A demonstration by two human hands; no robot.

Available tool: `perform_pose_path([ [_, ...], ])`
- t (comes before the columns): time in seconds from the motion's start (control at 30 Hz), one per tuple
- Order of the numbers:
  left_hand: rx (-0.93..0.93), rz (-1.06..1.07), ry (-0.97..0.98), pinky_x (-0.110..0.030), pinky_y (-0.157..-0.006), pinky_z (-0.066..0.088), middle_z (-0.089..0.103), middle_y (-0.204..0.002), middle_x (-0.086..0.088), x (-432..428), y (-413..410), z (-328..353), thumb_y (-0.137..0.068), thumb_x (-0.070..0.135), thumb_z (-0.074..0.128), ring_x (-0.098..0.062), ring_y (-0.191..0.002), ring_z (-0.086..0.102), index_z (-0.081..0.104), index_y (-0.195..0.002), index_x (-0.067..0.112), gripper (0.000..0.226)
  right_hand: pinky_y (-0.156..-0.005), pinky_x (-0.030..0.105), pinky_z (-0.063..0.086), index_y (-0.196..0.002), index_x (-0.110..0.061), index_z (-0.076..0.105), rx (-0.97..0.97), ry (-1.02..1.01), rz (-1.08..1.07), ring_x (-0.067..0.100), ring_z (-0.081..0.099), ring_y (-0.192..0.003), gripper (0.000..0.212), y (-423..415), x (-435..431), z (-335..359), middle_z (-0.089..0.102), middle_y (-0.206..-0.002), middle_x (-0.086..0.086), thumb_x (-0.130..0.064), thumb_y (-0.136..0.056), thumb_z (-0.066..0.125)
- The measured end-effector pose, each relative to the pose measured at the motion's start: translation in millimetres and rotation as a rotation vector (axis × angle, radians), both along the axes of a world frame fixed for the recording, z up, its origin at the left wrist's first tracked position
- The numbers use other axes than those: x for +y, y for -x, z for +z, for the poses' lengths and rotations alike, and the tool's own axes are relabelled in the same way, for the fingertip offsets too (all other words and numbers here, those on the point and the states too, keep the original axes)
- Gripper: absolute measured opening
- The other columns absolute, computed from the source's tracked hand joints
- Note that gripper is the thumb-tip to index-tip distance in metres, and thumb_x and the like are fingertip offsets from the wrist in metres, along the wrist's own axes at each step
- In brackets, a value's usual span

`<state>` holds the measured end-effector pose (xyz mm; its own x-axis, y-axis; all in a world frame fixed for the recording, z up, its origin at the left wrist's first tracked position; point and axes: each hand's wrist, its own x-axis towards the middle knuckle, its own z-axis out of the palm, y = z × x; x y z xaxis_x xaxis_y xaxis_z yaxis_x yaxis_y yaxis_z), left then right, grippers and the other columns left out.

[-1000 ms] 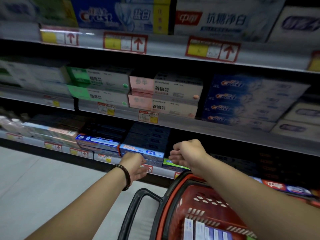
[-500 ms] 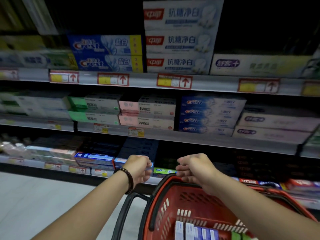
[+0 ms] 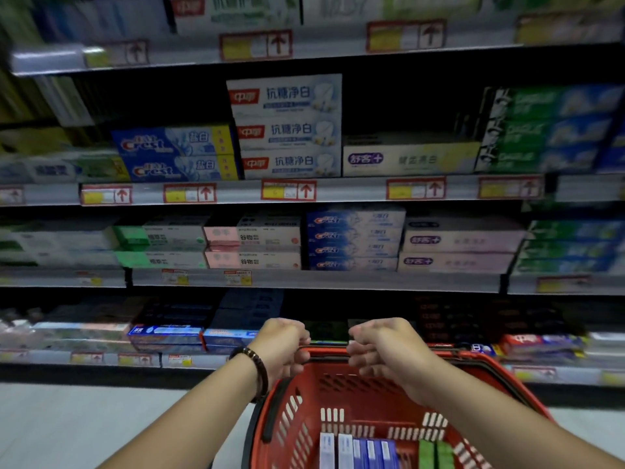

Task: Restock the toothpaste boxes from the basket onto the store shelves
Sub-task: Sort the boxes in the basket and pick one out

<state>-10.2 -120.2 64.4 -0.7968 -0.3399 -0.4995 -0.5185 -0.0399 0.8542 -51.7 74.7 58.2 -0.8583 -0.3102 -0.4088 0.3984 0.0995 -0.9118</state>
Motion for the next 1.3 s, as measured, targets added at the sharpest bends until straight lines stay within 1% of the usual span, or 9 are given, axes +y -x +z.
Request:
perform_pose_path([
  [0.17, 0.041, -0.063, 0.018, -0.029, -0.053, 0.049, 0.065, -0.092, -0.008, 32, -17, 3, -0.099, 0.004, 0.056, -0.018, -0.066, 0.062, 0.060, -0.114, 0.013, 0.018, -0.059, 0.035, 0.057, -0.112, -0.001, 0.070, -0.012, -0.020, -0.043, 0.031, 0.072, -0.072, 0.014, -13, 33, -1, 0.078, -0.096, 0.027, -0.008, -0.102, 0.062],
  [0.3, 0.033, -0.096, 0.055, -0.029, -0.052, 0.049, 0.067, -0.100, -0.011, 50, -27, -1, -0.098, 0.004, 0.058, -0.020, -0.072, 0.064, 0.060, -0.112, 0.014, 0.018, -0.059, 0.036, 0.056, -0.113, 0.001, 0.069, -0.018, -0.010, -0.069, 0.031, 0.072, -0.072, 0.015, -19, 57, -6, 0.078, -0.092, 0.026, -0.007, -0.103, 0.061],
  [0.43, 0.029, -0.105, 0.066, -0.029, -0.052, 0.049, 0.069, -0.100, -0.010, 61, -37, -10, -0.099, 0.004, 0.058, -0.020, -0.073, 0.064, 0.060, -0.114, 0.014, 0.018, -0.061, 0.036, 0.056, -0.113, 0.002, 0.069, -0.028, 0.009, -0.071, 0.032, 0.072, -0.073, 0.015, -26, 80, -14, 0.078, -0.092, 0.024, -0.006, -0.102, 0.062],
  [0.6, -0.001, -0.117, 0.061, -0.031, -0.055, 0.051, 0.072, -0.109, -0.012, 73, -50, -25, -0.098, 0.007, 0.061, -0.019, -0.076, 0.066, 0.061, -0.114, 0.016, 0.018, -0.063, 0.037, 0.057, -0.113, 0.001, 0.070, -0.045, 0.002, -0.087, 0.033, 0.073, -0.076, 0.015, -38, 106, -27, 0.078, -0.098, 0.026, -0.006, -0.103, 0.062],
  [0.73, -0.029, -0.123, 0.058, -0.032, -0.058, 0.052, 0.071, -0.107, -0.012, 78, -57, -37, -0.098, 0.007, 0.062, -0.019, -0.075, 0.066, 0.062, -0.116, 0.016, 0.020, -0.069, 0.040, 0.059, -0.115, 0.000, 0.070, -0.061, -0.024, -0.104, 0.033, 0.075, -0.079, 0.016, -43, 120, -40, 0.079, -0.098, 0.025, -0.004, -0.103, 0.060],
  [0.93, -0.056, -0.134, 0.038, -0.032, -0.062, 0.054, 0.070, -0.111, -0.012, 87, -64, -48, -0.099, 0.008, 0.063, -0.019, -0.078, 0.068, 0.061, -0.116, 0.017, 0.019, -0.069, 0.039, 0.059, -0.115, -0.001, 0.069, -0.105, -0.041, -0.149, 0.032, 0.074, -0.079, 0.016, -49, 136, -54, 0.078, -0.102, 0.026, -0.005, -0.104, 0.059],
  [1.1, -0.032, -0.185, 0.011, -0.033, -0.067, 0.056, 0.071, -0.113, -0.015, 101, -62, -46, -0.100, 0.010, 0.063, -0.021, -0.083, 0.070, 0.061, -0.116, 0.018, 0.018, -0.063, 0.036, 0.058, -0.115, -0.001, 0.070, -0.123, -0.087, -0.151, 0.032, 0.074, -0.077, 0.016, -51, 143, -68, 0.079, -0.101, 0.022, -0.008, -0.104, 0.061],
  [1.2, -0.027, -0.210, 0.018, -0.037, -0.071, 0.057, 0.072, -0.112, -0.018, 110, -59, -46, -0.100, 0.010, 0.063, -0.023, -0.085, 0.071, 0.061, -0.116, 0.018, 0.018, -0.066, 0.038, 0.058, -0.114, -0.002, 0.069, -0.126, -0.100, -0.147, 0.032, 0.074, -0.078, 0.014, -51, 148, -75, 0.078, -0.104, 0.021, -0.008, -0.105, 0.060],
  [1.3, -0.023, -0.227, 0.028, -0.039, -0.075, 0.058, 0.072, -0.110, -0.015, 118, -55, -48, -0.100, 0.010, 0.062, -0.024, -0.087, 0.070, 0.061, -0.116, 0.018, 0.017, -0.067, 0.037, 0.059, -0.113, -0.004, 0.069, -0.119, -0.139, -0.135, 0.031, 0.077, -0.080, 0.014, -50, 151, -78, 0.078, -0.105, 0.019, -0.009, -0.105, 0.059],
])
